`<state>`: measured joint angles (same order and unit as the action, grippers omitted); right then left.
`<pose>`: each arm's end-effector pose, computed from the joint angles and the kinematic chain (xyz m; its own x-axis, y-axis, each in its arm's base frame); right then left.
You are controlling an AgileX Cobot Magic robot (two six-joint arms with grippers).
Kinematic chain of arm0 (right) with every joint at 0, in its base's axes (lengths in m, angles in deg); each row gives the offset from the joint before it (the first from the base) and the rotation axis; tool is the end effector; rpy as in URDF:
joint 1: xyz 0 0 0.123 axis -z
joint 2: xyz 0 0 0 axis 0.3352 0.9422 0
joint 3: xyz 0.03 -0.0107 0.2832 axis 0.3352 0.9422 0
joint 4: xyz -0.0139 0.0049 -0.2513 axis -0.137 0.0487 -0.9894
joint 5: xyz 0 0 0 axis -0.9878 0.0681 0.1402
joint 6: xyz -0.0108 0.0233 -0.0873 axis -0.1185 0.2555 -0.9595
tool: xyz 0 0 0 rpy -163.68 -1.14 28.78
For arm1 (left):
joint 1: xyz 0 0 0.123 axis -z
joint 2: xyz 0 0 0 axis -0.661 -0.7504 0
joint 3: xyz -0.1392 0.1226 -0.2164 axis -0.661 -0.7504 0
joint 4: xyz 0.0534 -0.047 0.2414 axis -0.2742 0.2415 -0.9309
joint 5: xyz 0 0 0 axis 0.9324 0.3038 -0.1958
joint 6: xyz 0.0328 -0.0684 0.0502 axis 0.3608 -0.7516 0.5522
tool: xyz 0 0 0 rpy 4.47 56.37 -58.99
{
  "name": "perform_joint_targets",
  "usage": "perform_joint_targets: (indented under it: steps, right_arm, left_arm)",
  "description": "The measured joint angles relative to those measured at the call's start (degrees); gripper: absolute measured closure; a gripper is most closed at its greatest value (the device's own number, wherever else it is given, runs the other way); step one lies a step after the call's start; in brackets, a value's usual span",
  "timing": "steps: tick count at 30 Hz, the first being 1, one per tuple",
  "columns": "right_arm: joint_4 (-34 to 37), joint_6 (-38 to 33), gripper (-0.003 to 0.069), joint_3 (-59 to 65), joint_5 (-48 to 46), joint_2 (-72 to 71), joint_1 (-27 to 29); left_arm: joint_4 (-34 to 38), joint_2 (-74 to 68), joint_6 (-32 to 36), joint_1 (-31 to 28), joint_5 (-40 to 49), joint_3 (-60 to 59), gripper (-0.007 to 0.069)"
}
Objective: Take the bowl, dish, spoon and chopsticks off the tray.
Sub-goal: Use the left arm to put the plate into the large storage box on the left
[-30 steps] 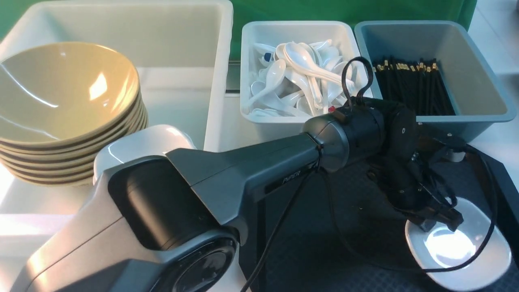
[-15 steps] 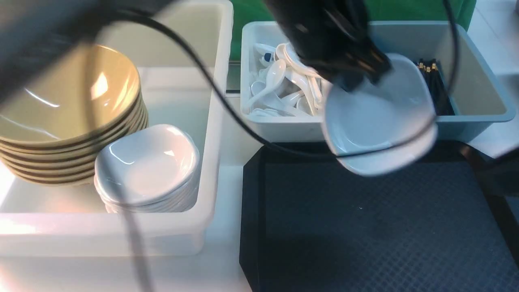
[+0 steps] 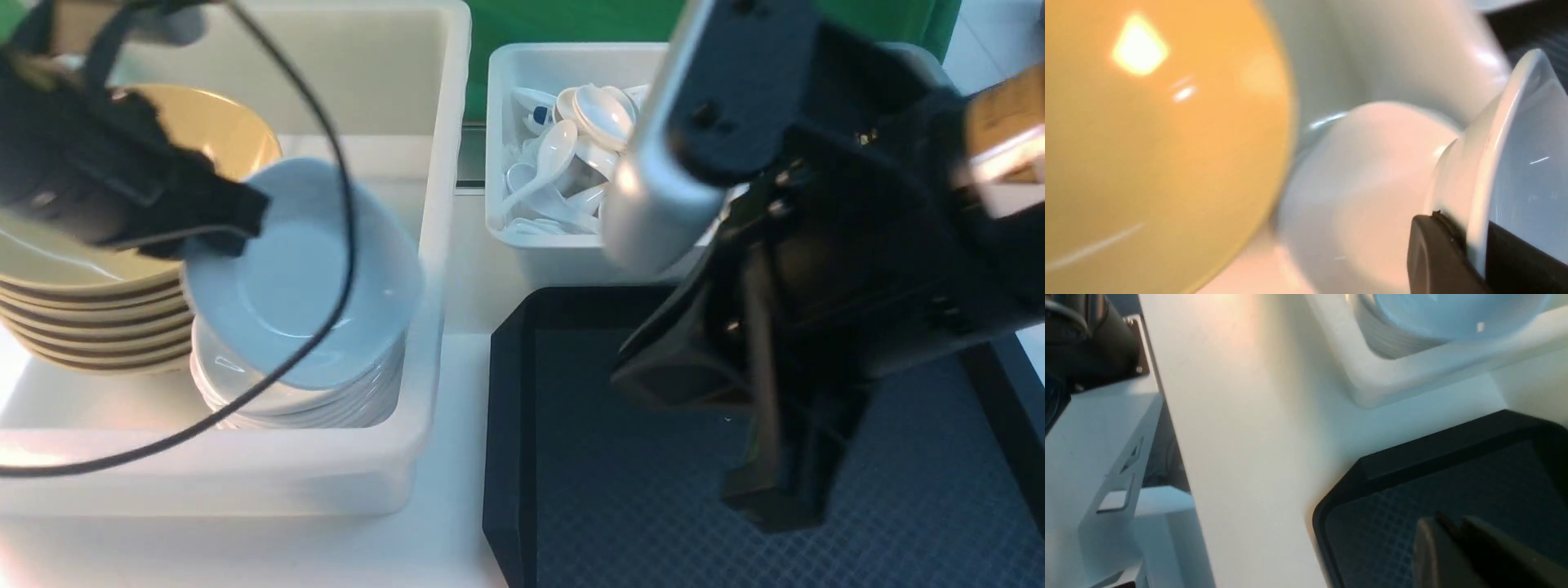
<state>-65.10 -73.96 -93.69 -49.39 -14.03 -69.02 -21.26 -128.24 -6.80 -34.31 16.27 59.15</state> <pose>0.1604 0.2074 0.3972 -0.3104 -0.7131 -0.6286 -0.9055 0.4230 -0.0328 0.2453 -0.0447 0.3499 -0.7868 0.1512 -0.5984 0.2559 0.9622 -0.0933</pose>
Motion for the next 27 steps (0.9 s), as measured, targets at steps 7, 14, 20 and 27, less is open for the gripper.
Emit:
perform_joint_targets:
  steps: [7, 14, 20, 27]
  right_arm:
    - [-0.17, 0.0, 0.0561, 0.0, 0.27, 2.65, -0.1]
    - [-0.17, 0.0, 0.0561, 0.0, -0.56, 2.65, -0.1]
    - [-0.17, 0.0, 0.0561, 0.0, -0.76, 2.65, -0.1]
    - [-0.17, 0.0, 0.0557, 0.0, -1.26, 2.65, -0.1]
  left_arm:
    - [2.56, -0.73, 0.44, -5.39, -6.07, -5.3, 0.0609]
    - [3.38, -2.46, 4.57, -5.18, -5.95, -5.84, 0.044]
    - [2.8, -2.46, 8.67, -2.36, -2.12, -5.45, 0.0139]
    - [0.13, -2.46, 6.81, 2.43, 1.68, -1.15, 0.0042]
